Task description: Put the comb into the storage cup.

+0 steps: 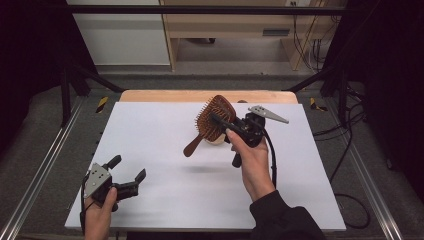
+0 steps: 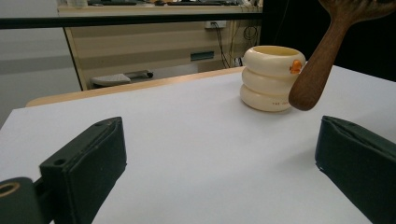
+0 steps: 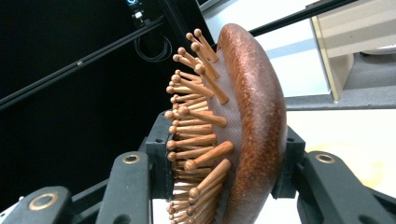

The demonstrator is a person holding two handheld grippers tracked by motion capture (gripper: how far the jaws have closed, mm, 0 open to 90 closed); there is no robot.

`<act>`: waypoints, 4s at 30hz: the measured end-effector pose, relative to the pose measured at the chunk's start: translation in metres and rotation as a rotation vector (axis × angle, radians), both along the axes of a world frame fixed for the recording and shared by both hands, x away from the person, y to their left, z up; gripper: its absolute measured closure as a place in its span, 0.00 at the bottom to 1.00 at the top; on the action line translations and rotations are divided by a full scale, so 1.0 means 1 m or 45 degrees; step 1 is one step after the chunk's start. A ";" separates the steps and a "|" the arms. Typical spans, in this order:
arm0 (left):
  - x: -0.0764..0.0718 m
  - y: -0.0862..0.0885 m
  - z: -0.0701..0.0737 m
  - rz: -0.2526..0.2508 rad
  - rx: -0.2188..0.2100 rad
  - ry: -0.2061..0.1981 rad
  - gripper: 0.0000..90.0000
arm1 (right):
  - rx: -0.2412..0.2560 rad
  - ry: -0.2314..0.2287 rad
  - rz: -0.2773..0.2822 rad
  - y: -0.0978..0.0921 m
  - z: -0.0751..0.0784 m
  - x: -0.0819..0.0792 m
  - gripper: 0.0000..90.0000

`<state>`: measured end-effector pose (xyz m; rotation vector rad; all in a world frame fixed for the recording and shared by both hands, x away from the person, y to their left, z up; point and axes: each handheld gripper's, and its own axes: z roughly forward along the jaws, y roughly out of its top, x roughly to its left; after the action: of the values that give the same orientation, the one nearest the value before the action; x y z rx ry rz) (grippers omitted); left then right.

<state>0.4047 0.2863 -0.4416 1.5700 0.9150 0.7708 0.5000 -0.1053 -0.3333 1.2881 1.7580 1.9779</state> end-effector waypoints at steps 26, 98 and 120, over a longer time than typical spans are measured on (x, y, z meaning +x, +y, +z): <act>0.001 0.001 0.000 -0.002 0.008 -0.004 0.02 | 0.001 -0.064 -0.112 -0.004 0.042 0.024 0.59; 0.007 0.004 -0.003 0.016 0.004 -0.010 0.02 | -0.020 -0.072 -0.243 -0.024 0.059 0.077 0.58; 0.007 0.005 -0.003 0.016 0.009 -0.015 0.02 | -0.070 -0.048 -0.282 -0.036 0.049 0.081 0.58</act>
<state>0.4113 0.2912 -0.4443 1.5658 0.9154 0.7921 0.5809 -0.1415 -0.2846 1.3533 1.5661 1.8080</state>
